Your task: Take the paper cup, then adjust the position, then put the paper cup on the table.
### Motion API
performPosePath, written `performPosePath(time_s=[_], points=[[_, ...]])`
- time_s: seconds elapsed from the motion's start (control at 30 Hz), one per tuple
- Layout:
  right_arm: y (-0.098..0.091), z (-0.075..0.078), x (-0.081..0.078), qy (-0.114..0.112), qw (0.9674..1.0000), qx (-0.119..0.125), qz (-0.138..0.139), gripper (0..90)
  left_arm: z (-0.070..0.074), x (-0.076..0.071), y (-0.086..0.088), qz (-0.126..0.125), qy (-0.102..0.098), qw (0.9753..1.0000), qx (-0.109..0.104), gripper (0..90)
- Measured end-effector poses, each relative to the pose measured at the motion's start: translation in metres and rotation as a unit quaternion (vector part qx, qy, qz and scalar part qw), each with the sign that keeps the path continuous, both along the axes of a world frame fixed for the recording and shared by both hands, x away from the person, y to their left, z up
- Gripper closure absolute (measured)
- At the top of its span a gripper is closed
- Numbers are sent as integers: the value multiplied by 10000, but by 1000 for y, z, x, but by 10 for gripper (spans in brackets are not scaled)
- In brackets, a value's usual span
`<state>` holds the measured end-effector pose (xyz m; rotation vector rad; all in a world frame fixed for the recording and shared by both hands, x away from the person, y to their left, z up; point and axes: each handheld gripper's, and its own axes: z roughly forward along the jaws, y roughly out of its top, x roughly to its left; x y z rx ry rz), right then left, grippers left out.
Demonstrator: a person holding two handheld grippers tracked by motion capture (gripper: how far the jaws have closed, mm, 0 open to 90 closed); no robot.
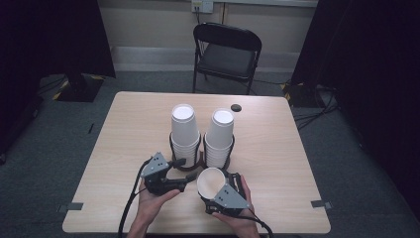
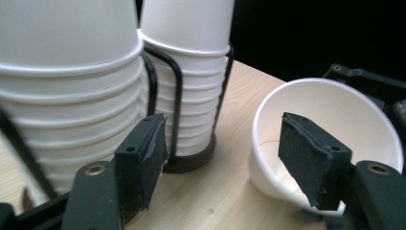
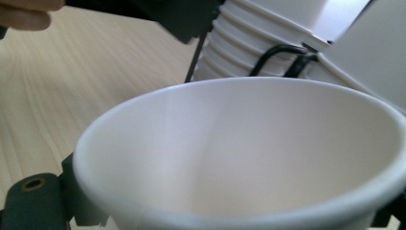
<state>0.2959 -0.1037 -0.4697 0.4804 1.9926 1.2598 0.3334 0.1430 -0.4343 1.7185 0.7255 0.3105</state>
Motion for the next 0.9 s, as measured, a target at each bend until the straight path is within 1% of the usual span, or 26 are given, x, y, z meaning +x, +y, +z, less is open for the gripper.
performPosePath(time_s=[0.03, 0.07, 0.13, 0.17, 0.2, 0.23, 0.27, 0.37, 0.4, 0.43, 0.47, 0.5, 0.53, 0.6, 0.63, 0.67, 0.7, 0.73, 0.8, 0.83, 0.9], points=[[0, 0, 0, 0, 10000, 0, 0, 108, 0, 0, 0, 0, 0, 10000, 0, 326], [-7, 1, 1, 81, 9998, 164, -45, 107, -2, -1, 3, 55, -39, 10000, -15, 319], [-13, 2, 2, 126, 9994, 295, -85, 107, -5, -2, 5, 130, -49, 9999, 24, 308], [-13, 2, 2, 126, 9994, 295, -85, 107, -5, -2, 5, 130, -49, 9999, 24, 301], [-20, 4, 3, 208, 9986, 478, -115, 107, -9, -3, 7, 166, -67, 9998, 32, 292], [-20, 4, 3, 208, 9986, 478, -115, 107, -9, -3, 7, 166, -67, 9998, 32, 291], [-26, 5, 5, 280, 9977, 599, -178, 108, -12, -4, 8, 204, -63, 9997, 96, 287], [-34, 6, 7, 345, 9964, 719, -279, 108, -15, -5, 9, 232, -75, 9996, 122, 262], [-36, 6, 7, 377, 9960, 751, -300, 108, -18, -7, 11, 246, -127, 9995, 128, 251], [-36, 6, 7, 377, 9960, 751, -300, 108, -18, -7, 11, 246, -127, 9995, 128, 242], [-41, 6, 10, 398, 9950, 847, -361, 108, -21, -8, 13, 333, -100, 9993, 107, 238], [-43, 6, 11, 396, 9948, 855, -376, 108, -23, -8, 15, 359, -123, 9992, 104, 231], [-44, 6, 12, 397, 9945, 875, -411, 108, -24, -9, 16, 401, -93, 9991, 75, 224], [-48, 7, 13, 426, 9935, 955, -447, 108, -27, -9, 19, 453, -111, 9989, 67, 214], [-48, 7, 13, 426, 9935, 955, -447, 108, -27, -9, 19, 453, -111, 9989, 67, 205], [-51, 8, 15, 464, 9924, 1030, -494, 108, -29, -9, 21, 482, -82, 9988, 39, 198], [-51, 8, 15, 464, 9924, 1030, -494, 108, -29, -9, 21, 482, -82, 9988, 39, 193], [-54, 9, 16, 468, 9916, 1076, -537, 108, -31, -10, 23, 538, -66, 9985, -20, 186], [-55, 9, 17, 480, 9914, 1079, -558, 108, -32, -10, 25, 547, -68, 9985, -54, 180], [-57, 10, 18, 482, 9907, 1119, -601, 108, -33, -10, 26, 570, -54, 9983, -38, 177], [-61, 12, 19, 460, 9901, 1148, -664, 108, -35, -11, 29, 628, -101, 9980, 23, 158]])
